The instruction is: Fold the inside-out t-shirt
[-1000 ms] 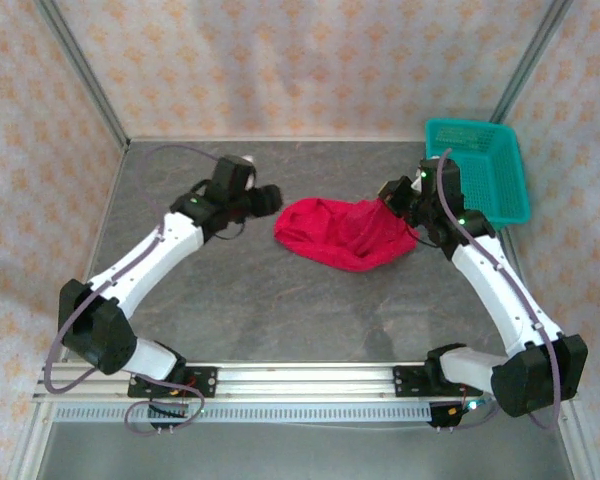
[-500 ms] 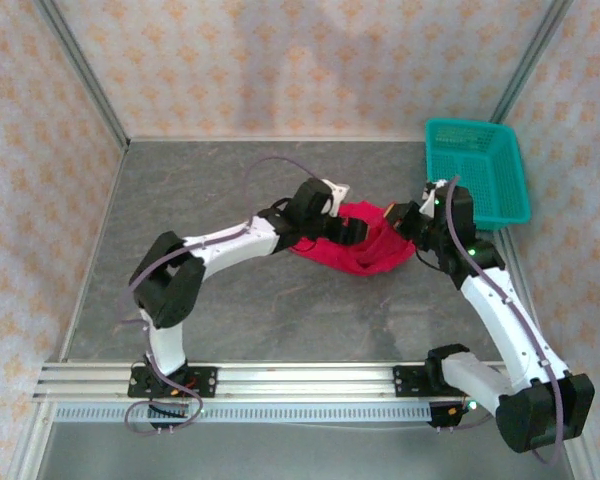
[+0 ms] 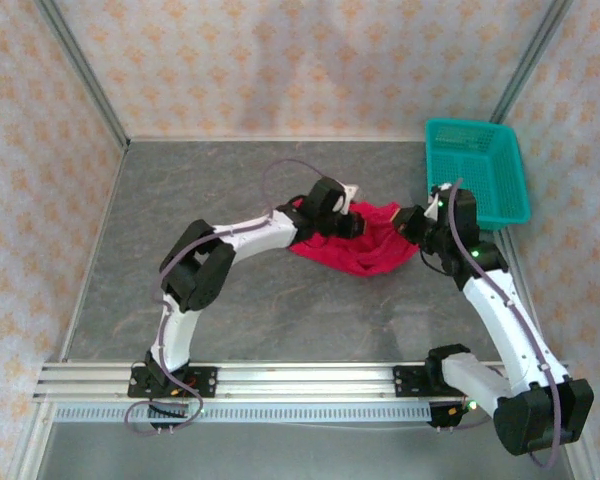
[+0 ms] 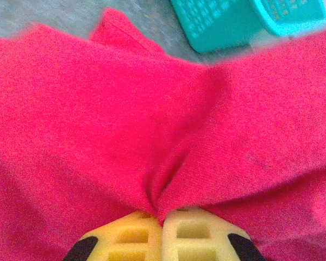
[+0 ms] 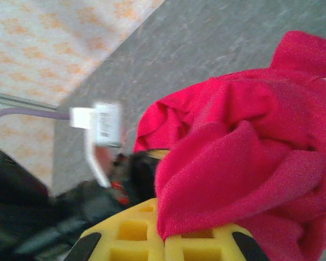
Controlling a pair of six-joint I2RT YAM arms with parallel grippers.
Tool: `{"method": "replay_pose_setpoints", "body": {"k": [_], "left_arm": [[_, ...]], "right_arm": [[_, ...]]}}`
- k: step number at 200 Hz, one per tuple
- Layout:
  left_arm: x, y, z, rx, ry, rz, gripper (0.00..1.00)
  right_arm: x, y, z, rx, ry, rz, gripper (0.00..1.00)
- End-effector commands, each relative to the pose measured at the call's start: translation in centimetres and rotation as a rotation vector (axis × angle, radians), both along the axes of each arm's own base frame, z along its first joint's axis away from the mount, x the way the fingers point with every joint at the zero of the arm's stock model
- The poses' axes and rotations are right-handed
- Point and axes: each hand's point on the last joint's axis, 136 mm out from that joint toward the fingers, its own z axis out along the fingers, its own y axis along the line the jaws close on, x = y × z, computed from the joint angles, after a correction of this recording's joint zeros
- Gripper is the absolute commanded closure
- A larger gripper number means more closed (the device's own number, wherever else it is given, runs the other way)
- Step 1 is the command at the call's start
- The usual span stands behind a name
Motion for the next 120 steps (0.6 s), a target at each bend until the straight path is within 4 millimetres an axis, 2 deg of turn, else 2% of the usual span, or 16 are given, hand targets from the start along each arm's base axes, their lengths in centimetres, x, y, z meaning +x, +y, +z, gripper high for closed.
{"method": "replay_pose_setpoints", "body": {"k": [1, 7, 29, 45, 58, 76, 94, 111, 120], "left_arm": [[5.6, 8.6, 9.3, 0.003, -0.085, 0.229, 1.0], [6.2, 10.7, 12.6, 0.0, -0.128, 0.275, 1.0], [7.0, 16.3, 20.5, 0.034, -0.231, 0.397, 1.0], [6.2, 18.6, 25.3, 0.036, -0.302, 0.445, 1.0], [5.3, 19.7, 27.9, 0.034, -0.34, 0.465, 1.0], [3.9, 20.5, 30.6, 0.015, -0.377, 0.469, 1.0], [2.8, 21.6, 32.0, 0.01, -0.393, 0.491, 1.0], [2.1, 22.6, 31.3, 0.014, -0.385, 0.524, 1.0], [2.0, 22.6, 29.5, 0.017, -0.362, 0.528, 1.0]], "right_arm": [[0.1, -3.1, -0.2, -0.164, 0.02, -0.072, 1.0], [0.4, -3.6, 0.1, -0.187, 0.022, -0.09, 1.0], [1.4, -5.1, 1.4, -0.239, 0.012, -0.14, 1.0], [1.9, -5.3, 2.8, -0.246, -0.01, -0.152, 1.0], [2.3, -5.2, 4.2, -0.24, -0.034, -0.149, 1.0], [2.8, -5.3, 5.4, -0.258, -0.049, -0.149, 1.0], [3.0, -5.7, 5.4, -0.29, -0.029, -0.155, 1.0], [2.6, -5.7, 3.7, -0.289, 0.008, -0.15, 1.0], [2.1, -5.2, 1.7, -0.263, 0.044, -0.13, 1.0]]}}
